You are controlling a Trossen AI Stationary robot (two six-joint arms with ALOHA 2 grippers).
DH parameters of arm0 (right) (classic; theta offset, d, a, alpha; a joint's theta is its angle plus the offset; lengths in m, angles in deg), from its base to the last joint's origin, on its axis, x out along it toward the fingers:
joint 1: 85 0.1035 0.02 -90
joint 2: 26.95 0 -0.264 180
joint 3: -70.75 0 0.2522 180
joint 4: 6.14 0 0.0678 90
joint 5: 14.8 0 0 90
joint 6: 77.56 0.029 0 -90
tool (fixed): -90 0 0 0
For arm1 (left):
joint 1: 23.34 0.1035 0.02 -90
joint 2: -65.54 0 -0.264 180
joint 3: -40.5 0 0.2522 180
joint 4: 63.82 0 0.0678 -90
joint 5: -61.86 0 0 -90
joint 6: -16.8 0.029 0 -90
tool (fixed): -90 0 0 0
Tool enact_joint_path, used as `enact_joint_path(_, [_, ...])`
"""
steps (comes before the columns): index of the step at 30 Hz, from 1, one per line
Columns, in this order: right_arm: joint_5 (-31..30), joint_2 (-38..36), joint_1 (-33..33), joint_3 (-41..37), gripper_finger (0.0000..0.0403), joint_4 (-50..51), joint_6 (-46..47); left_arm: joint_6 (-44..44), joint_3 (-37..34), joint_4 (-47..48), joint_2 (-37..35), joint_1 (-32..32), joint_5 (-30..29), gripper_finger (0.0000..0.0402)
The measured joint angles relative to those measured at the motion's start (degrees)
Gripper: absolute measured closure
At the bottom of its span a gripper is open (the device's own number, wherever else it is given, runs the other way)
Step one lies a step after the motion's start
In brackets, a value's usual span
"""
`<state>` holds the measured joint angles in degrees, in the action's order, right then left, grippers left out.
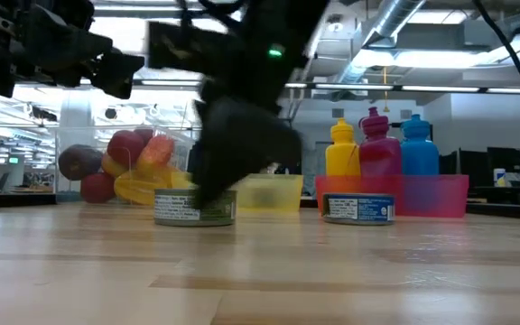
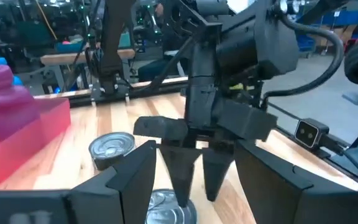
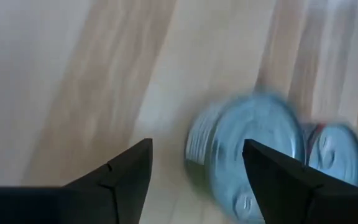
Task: Pick & Place Food Item
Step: Put the green tuna can into the yellow bin
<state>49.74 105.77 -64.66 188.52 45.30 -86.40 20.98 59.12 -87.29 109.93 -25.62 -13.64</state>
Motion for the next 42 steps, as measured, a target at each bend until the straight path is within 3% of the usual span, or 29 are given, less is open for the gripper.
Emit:
enact_joint_path(8, [-5.2,2.4,-0.2,-0.1,0.0223,-0.7,-2.9,-0.1,-0.2,-0.1,1.6,0.1,0.1,0.0192])
enact_joint_path(16, [-6.1,3.0,0.3,0.0,0.0387,-0.8,-2.9,-0.1,-0.2,-1.0,1.5,0.1,-0.7,0.0192])
enact_joint_path(25, [-10.5,3.3,2.1,-0.1,0.0402,-0.2,-0.1,-0.1,-0.2,-1.2,1.5,0.1,-1.5,0.0192])
enact_joint_path(35, [-20.7,3.9,6.0,0.4,0.0403,2.7,2.8,-0.1,-0.2,-1.2,1.5,0.1,-1.5,0.0192])
enact_joint_path(42, [-28.0,3.9,5.3,4.1,0.0402,7.5,6.1,-0.1,-0.1,-1.2,1.5,0.1,-1.4,0.0192])
